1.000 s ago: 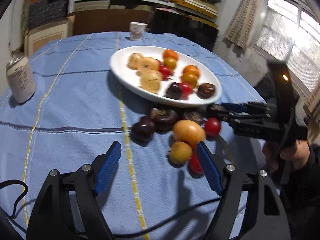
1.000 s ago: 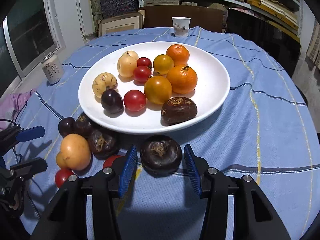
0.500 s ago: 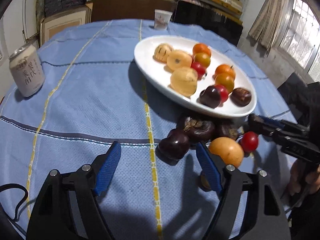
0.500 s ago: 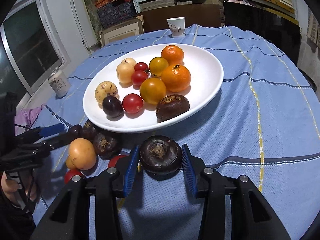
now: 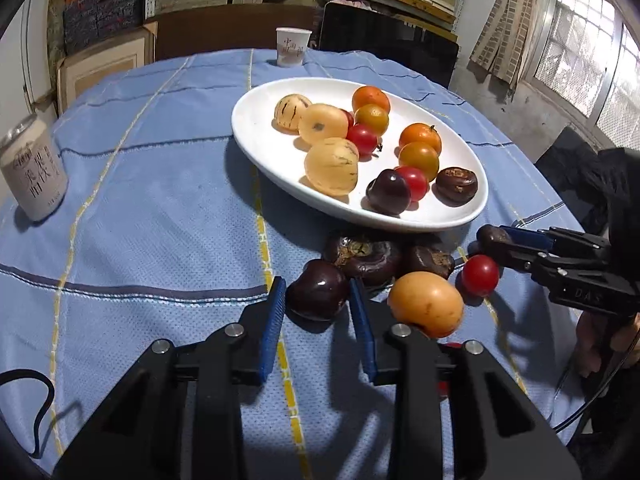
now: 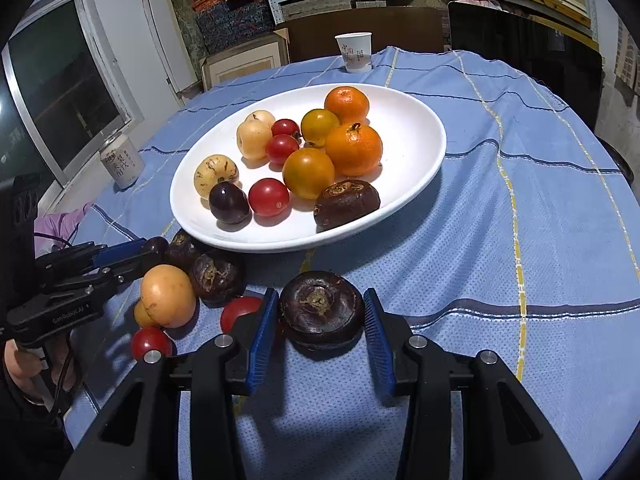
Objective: Organize fruits
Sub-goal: 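Grasp another dark fruit from the cluster with each tool, then lift both held dark fruits and move them toward the plate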
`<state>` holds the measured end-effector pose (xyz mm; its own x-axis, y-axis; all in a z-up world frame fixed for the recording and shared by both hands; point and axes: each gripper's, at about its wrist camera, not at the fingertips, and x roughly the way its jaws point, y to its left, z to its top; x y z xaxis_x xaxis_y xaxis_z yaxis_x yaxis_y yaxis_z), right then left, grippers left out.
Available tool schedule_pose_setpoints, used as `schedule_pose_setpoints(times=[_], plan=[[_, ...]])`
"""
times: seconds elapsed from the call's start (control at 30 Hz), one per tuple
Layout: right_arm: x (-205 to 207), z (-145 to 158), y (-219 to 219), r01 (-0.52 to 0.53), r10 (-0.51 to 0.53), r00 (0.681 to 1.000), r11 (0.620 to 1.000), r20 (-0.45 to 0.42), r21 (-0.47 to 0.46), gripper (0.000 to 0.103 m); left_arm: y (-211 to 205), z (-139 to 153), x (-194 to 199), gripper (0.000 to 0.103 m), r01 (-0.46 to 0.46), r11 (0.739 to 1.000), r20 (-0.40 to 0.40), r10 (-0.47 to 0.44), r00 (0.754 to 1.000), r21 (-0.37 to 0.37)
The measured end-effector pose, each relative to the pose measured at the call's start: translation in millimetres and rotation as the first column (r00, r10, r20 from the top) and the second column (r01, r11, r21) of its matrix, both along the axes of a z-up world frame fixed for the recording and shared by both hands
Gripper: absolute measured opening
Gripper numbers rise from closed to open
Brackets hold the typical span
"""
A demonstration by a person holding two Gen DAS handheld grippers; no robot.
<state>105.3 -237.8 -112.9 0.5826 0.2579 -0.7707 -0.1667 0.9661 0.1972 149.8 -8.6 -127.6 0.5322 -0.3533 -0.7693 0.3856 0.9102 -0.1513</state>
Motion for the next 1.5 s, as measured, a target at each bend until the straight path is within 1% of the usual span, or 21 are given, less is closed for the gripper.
schedule_pose_setpoints(times=[0.03,0.07,0.17,0.3,0.37,0.57,0.6,0.63,0.67,0.83,0.9,1.03,1.13,1.5], plan=[[-1.0,0.5,0.5,-0.003,0.003,1.0,1.0,0.004,-0.01,0.044,0.8,-3.6,3.6,0.035,-0.005,1.0,-0.025,0.005,1.0,-0.002],[-2.2,1.4,1.3,-0.007,0.007,1.0,1.0,0.01,-0.018,0.044,1.4,-3.6,6.2,0.035,-0.007,1.0,-0.032,0.006,0.999,-0.016],[-4.1,2.8,4.8,-0.018,0.019,1.0,0.998,0.019,-0.06,0.044,-0.4,-4.3,5.8,0.035,-0.007,1.0,-0.028,0.006,1.0,-0.012],[-2.5,-0.7,9.2,-0.047,0.047,0.999,0.994,-0.003,-0.103,0.048,4.4,-2.8,5.9,0.032,-0.027,0.999,-0.021,0.027,0.999,-0.036],[0.0,-4.6,12.3,-0.062,0.059,0.998,0.988,-0.024,-0.14,0.051,5.3,-3.5,6.5,0.032,-0.026,0.999,-0.028,0.025,0.999,-0.042],[9.3,-6.7,11.6,-0.05,0.046,0.998,0.99,-0.03,-0.133,0.051,4.4,-3.4,6.1,0.032,-0.02,0.999,-0.03,0.019,0.999,-0.039],[9.5,-7.0,11.5,-0.048,0.044,0.999,0.99,-0.031,-0.132,0.05,4.5,-3.1,5.9,0.031,-0.02,0.999,-0.029,0.019,0.999,-0.039],[8.7,-6.6,11.8,-0.046,0.042,0.999,0.99,-0.028,-0.133,0.044,4.3,-2.9,5.7,0.031,-0.02,0.999,-0.028,0.019,0.999,-0.039],[8.4,-6.6,11.7,-0.041,0.038,0.999,0.99,-0.027,-0.132,0.043,4.8,-2.5,5.3,0.031,-0.022,0.999,-0.025,0.021,0.999,-0.039],[5.3,-4.6,5.3,-0.003,0.001,1.0,0.995,-0.015,-0.098,0.043,8.0,2.0,1.9,0.031,-0.026,0.998,-0.001,0.026,1.0,-0.055],[2.0,-3.0,5.9,-0.001,0.0,1.0,0.995,-0.004,-0.097,0.043,8.2,5.1,-1.4,0.031,-0.024,0.998,0.019,0.025,0.999,-0.058],[-4.6,-3.7,12.5,-0.023,0.023,1.0,0.995,-0.005,-0.099,0.043,9.1,7.6,-2.7,0.031,-0.026,0.998,0.03,0.028,0.999,-0.062],[-8.8,-0.2,13.0,-0.013,0.015,1.0,0.994,0.017,-0.106,0.043,9.6,9.3,-4.0,0.031,-0.028,0.998,0.038,0.03,0.999,-0.061],[-20.8,2.6,6.5,0.025,-0.022,0.999,0.996,0.037,-0.083,0.043,11.9,14.2,-8.4,0.031,-0.04,0.997,0.068,0.044,0.997,-0.064]])
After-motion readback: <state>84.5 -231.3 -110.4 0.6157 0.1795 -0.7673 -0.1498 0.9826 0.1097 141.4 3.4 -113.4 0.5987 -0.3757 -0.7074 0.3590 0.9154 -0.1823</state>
